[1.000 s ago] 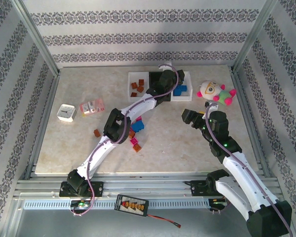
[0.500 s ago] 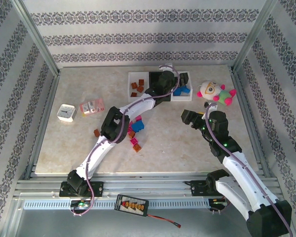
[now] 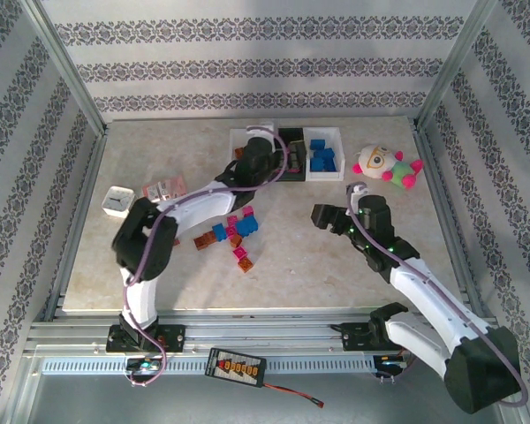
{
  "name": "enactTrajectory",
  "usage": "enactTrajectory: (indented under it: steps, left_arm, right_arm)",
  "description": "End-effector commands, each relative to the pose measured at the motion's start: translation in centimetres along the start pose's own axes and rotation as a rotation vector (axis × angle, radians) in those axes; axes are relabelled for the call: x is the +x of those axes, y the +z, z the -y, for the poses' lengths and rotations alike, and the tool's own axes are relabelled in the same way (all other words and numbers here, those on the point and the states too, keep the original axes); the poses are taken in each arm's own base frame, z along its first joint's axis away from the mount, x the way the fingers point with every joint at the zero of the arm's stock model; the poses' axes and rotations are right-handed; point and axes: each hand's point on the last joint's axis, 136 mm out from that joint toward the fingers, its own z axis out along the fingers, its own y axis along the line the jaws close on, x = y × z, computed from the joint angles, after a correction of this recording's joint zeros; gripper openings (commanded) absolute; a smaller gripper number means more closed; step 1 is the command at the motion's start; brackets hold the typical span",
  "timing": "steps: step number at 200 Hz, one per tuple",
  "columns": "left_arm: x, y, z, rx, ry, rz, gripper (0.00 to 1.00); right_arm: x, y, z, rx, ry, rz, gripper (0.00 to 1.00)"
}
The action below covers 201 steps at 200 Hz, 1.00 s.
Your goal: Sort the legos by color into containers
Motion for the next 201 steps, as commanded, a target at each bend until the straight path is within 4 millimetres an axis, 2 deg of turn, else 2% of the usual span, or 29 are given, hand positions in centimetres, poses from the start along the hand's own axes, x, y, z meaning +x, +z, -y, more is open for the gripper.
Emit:
enactTrajectory:
  steps: [1,50,80,102,127,143,160,177,201]
  left_arm:
    - [-0.6,-3.4,-2.8,-0.077,0.031,0.019,0.99]
    - [3.2,-11.7,-10.0,-0.297,-0.008,-0.101,0.99]
    - [4.6,-16.0,-14.1,-0.412,-0.100,-0.145,0.99]
    - [5.4,-18.5,-16.9,-0.478,-0.156,-0.170,0.99]
    - [5.5,-20.5,-19.0,-0.526,-0.199,-0.173,0.99]
    - [5.6,-21.3,-20.0,-0.547,-0.215,-0.176,0.99]
    - [5.6,-21.9,-20.6,-0.558,-0.236,-0.173,0.99]
    - [5.7,-22.3,-20.9,-0.561,-0.248,-0.170,0.99]
    - [6.0,-22.4,-21.2,-0.563,-0.255,-0.179,0.99]
  right_arm:
    - [-0.5,0.8,-2.4,-0.047,-0.102,-0.014,0.88]
    - [3.5,4.0,-7.0,-0.102,-0.256,-0.176,0.88]
    - [7.6,5.3,-10.8,-0.166,-0.357,-0.291,0.89]
    - [10.9,5.5,-13.3,-0.180,-0.440,-0.370,0.89]
    - [14.7,5.8,-15.0,-0.171,-0.509,-0.452,0.88]
    - [16.2,6.2,-15.6,-0.154,-0.532,-0.489,0.86]
    - [17.1,6.8,-15.9,-0.124,-0.551,-0.518,0.82]
    - [18.0,7.6,-15.9,-0.102,-0.565,-0.559,0.69]
    - [18.9,8.3,-15.9,-0.079,-0.580,-0.602,0.63]
